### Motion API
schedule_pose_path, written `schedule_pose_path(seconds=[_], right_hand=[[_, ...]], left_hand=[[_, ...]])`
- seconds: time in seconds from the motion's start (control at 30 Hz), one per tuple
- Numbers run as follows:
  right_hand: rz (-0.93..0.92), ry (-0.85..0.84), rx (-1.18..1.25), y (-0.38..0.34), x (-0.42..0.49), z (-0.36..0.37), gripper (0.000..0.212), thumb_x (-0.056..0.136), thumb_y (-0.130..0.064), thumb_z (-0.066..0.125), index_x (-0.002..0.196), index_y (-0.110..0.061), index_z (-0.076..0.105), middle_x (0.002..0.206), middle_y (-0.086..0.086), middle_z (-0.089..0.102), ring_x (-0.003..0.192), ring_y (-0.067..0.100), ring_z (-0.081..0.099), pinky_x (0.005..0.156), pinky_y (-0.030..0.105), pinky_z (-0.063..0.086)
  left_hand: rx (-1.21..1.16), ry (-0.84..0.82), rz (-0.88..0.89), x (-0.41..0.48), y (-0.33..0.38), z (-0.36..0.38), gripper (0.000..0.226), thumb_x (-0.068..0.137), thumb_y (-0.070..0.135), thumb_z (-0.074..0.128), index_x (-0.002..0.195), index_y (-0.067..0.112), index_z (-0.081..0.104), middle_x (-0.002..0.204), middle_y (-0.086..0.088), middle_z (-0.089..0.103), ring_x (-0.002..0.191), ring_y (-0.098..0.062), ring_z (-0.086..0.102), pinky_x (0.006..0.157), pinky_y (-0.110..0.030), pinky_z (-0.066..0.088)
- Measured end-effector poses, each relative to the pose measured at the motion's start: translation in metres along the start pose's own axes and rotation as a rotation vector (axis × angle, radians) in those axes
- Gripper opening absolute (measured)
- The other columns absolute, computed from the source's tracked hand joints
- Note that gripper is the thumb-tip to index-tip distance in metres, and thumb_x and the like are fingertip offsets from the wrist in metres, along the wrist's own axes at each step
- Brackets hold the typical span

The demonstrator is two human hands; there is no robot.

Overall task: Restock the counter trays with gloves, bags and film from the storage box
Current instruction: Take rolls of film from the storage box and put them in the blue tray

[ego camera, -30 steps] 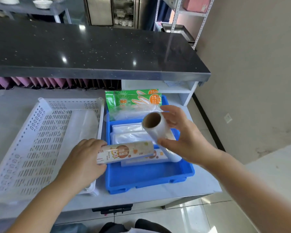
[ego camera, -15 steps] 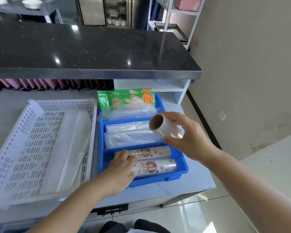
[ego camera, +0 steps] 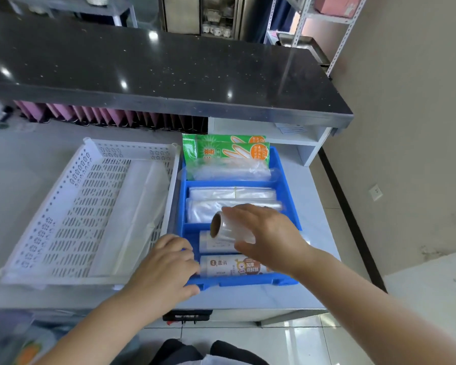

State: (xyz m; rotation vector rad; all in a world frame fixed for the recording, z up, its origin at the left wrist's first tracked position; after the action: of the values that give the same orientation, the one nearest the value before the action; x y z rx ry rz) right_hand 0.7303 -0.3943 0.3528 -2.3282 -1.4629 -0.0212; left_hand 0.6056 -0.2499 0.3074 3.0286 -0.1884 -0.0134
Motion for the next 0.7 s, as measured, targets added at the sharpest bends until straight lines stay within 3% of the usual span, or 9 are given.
schedule_pose_path(seconds=[0.2, 0.43, 0.7], right_hand=[[-0.101, -0.221, -0.127, -0.002, 0.003, 0.050, 0.057, 0.075, -0.015, 0.063, 0.131, -0.020, 0.049, 0.122, 0.002, 0.061, 0.103, 0.028, 0.057, 0.086, 0.035, 0.042], [-0.127, -0.168, -0.108, -0.011, 0.011, 0.058, 0.051, 0.061, -0.020, 0.075, 0.111, -0.016, 0.063, 0.105, -0.001, 0.071, 0.080, 0.025, 0.065, 0.069, 0.031, 0.052], [-0.160, -0.165, -0.077, -0.017, 0.013, 0.063, 0.057, 0.062, -0.026, 0.079, 0.115, -0.016, 0.062, 0.107, -0.002, 0.071, 0.080, 0.022, 0.066, 0.067, 0.028, 0.052]], left_hand=[[-0.059, 0.061, 0.009, -0.019, -0.007, 0.008, 0.013, 0.057, 0.038, 0.080, 0.065, 0.030, 0.072, 0.061, 0.019, 0.064, 0.082, -0.010, 0.064, 0.094, -0.030, 0.030], [-0.054, 0.101, -0.049, -0.030, -0.017, 0.010, 0.014, 0.058, 0.037, 0.080, 0.062, 0.029, 0.070, 0.064, 0.018, 0.065, 0.087, -0.010, 0.064, 0.095, -0.029, 0.031], [-0.070, 0.085, -0.061, -0.038, -0.018, 0.011, 0.020, 0.055, 0.041, 0.084, 0.066, 0.030, 0.071, 0.069, 0.020, 0.067, 0.092, -0.008, 0.064, 0.083, -0.021, 0.049]])
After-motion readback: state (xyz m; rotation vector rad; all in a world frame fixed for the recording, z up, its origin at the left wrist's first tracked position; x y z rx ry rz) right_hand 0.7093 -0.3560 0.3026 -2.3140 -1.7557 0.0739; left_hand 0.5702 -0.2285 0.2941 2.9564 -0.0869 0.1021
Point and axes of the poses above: each hand's wrist, its own x-axis towards the middle knuckle, its own z-axis out of the palm, y = z × x, the point moved 3 cm from there along x, towards the middle knuckle
